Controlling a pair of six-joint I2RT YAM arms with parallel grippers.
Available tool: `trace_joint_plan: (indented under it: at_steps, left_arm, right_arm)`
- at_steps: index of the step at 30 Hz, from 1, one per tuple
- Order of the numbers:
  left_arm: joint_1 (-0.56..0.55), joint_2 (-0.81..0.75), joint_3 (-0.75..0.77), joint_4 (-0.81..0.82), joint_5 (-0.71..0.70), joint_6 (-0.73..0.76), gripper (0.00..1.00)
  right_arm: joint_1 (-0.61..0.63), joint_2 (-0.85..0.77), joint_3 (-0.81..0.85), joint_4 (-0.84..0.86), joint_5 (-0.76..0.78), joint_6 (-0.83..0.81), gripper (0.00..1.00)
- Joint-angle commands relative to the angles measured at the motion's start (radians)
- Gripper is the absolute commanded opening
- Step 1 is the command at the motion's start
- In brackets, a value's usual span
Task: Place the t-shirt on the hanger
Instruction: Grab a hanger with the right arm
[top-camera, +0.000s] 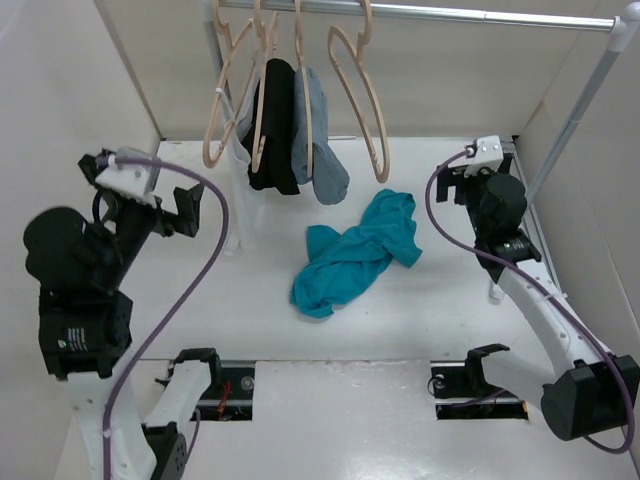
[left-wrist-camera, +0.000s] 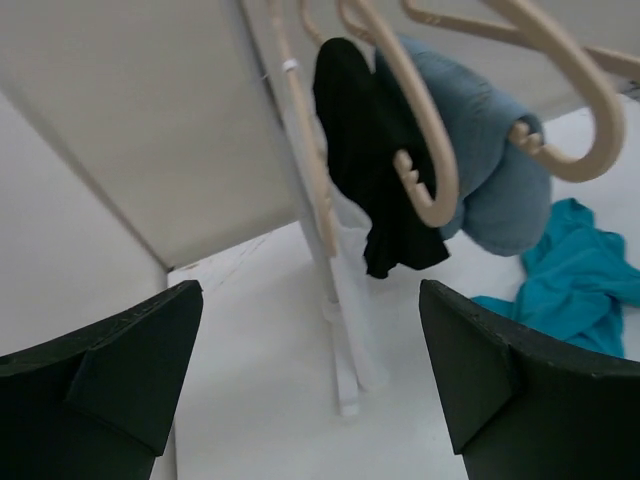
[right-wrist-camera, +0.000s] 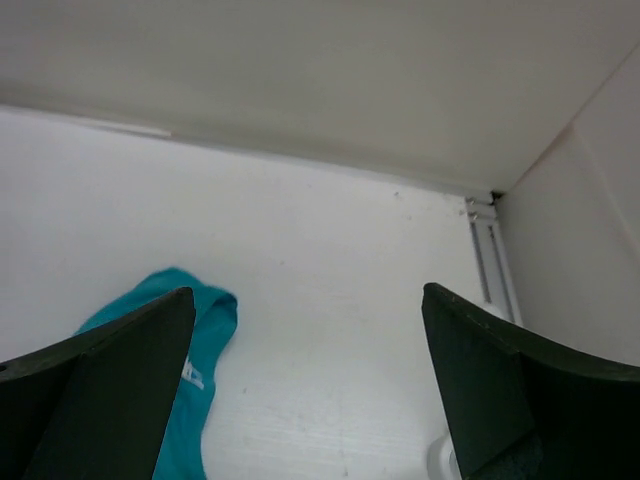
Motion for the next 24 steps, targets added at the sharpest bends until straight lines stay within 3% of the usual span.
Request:
trace_joint_plan:
  at_steps: [1,4,6,13,15,17,22,24]
  left_arm:
    - [0.002,0.175,0.179,-0.169,0.232,-0.040,0.86]
    - [0.002,0.357,0.414,-0.277,0.325,-0.083,0.66]
    - [0.002,0.455,0.544,-0.298,0.400,-0.122,0.64]
    - [0.002,0.508,0.626,-0.100,0.501,-0.224,0.60]
    - [0.002,0.499,0.590,-0.046,0.479,-0.215,0.60]
    - [0.002,0.436,0.460,0.003,0.430,-0.215,0.60]
    - [0.002,0.209,0.107,0.351,0.298,-0.293,0.70]
    - [-0.010,0.200,0.102,0.342,0.264,-0.302,0.71]
  right_arm:
    - [-0.027,0.013,0.081,-0.247,-0.112,0.073,0.99]
    - [-0.027,0.024,0.114,-0.343,-0.123,0.085,0.99]
    - [-0.027,0.012,0.159,-0.417,-0.149,0.096,0.99]
    - [0.028,-0.175,0.297,-0.453,-0.120,0.078,0.95]
    - [0.050,-0.200,0.334,-0.482,-0.085,0.078,0.95]
    - [0.059,-0.211,0.409,-0.511,-0.085,0.078,0.93]
    - [0.117,-0.165,0.622,-0.569,-0.237,0.067,0.91]
    - [0.146,-0.121,0.737,-0.569,-0.277,0.067,1.00]
